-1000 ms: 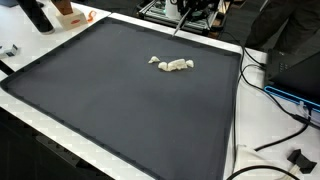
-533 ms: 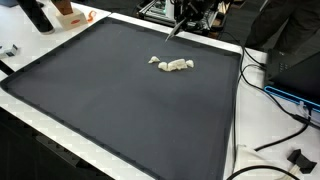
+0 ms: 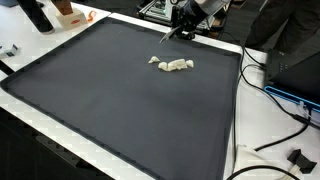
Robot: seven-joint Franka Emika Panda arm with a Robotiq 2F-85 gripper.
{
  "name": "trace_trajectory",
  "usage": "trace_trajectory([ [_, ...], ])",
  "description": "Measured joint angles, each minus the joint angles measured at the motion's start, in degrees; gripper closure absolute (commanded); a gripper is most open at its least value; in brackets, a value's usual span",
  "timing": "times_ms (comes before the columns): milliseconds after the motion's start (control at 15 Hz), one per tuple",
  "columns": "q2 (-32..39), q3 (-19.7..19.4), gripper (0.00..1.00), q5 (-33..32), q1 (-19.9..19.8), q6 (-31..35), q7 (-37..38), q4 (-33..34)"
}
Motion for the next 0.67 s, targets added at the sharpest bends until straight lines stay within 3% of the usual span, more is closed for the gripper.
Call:
trace_trajectory([
  [667,7.1,-3.2,0.99,0.0,2.4,-2.5,2.5,4.8],
])
